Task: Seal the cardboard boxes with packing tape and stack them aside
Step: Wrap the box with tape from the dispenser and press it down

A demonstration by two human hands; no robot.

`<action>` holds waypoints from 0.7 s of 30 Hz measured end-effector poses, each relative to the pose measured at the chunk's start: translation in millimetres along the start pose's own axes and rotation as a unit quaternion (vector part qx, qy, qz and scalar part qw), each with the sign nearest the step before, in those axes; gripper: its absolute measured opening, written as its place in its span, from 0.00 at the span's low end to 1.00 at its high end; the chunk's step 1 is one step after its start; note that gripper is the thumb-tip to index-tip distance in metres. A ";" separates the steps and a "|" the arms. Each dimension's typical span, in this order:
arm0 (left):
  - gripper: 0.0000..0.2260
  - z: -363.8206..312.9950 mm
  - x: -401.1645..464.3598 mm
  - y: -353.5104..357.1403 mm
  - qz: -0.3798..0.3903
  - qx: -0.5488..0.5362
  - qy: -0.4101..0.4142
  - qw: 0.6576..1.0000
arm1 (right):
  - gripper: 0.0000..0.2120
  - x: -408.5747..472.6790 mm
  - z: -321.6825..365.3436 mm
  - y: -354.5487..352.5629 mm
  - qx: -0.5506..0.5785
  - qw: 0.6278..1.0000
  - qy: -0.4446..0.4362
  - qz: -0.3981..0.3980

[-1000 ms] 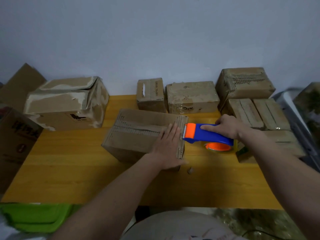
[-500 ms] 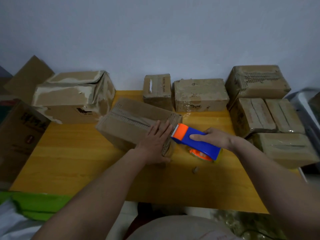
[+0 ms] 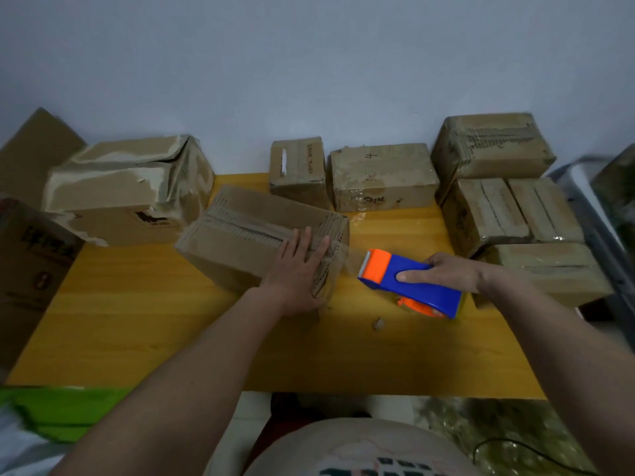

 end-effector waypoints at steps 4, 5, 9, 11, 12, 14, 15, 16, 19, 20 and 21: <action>0.50 -14.5 -5.3 1.9 -0.008 -0.026 -0.050 0.998 | 0.24 -5.2 9.5 -4.4 -0.058 0.997 0.022 -0.035; 0.49 -22.0 -4.6 2.7 -0.008 -0.032 -0.063 0.997 | 0.24 -5.6 11.8 -6.5 -0.068 0.996 0.027 -0.042; 0.51 -31.9 -0.9 1.6 -0.002 -0.066 -0.072 0.995 | 0.27 -2.7 30.1 -10.0 -0.141 0.987 0.048 -0.066; 0.54 -23.0 -0.3 -1.2 0.011 -0.032 -0.035 0.999 | 0.25 -0.3 38.6 -10.5 -0.172 0.980 0.070 -0.072; 0.56 -17.9 -0.1 -2.7 0.014 0.000 -0.010 1.000 | 0.23 -0.2 42.5 -9.8 -0.185 0.977 0.081 -0.067; 0.56 -9.7 1.8 -4.4 0.013 0.044 0.037 0.998 | 0.19 1.9 46.5 -7.7 -0.199 0.974 0.101 -0.041; 0.54 -7.2 3.3 -4.0 0.011 0.043 0.052 0.998 | 0.18 2.0 47.3 -5.5 -0.205 0.972 0.112 -0.029; 0.53 -6.1 5.1 -3.1 0.008 0.034 0.061 0.998 | 0.18 2.0 48.1 -2.8 -0.210 0.970 0.121 -0.024; 0.52 -10.5 8.6 -0.4 -0.002 0.010 0.065 0.998 | 0.18 6.3 53.5 4.2 -0.228 0.963 0.140 -0.039; 0.52 -13.5 8.7 -0.1 -0.002 -0.001 0.063 0.998 | 0.18 8.4 57.7 7.3 -0.241 0.958 0.146 -0.051; 0.52 -16.5 8.7 -0.1 -0.001 -0.013 0.059 0.998 | 0.17 10.8 61.7 11.0 -0.257 0.952 0.152 -0.068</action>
Point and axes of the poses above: each hand's wrist, its own x-axis towards the middle knuckle, its own y-axis out of the palm, z = x × y, the point moved 2 cm from there along x, towards the middle knuckle, and after that the axes turned 12 degrees about z, right-handed, at the moved point
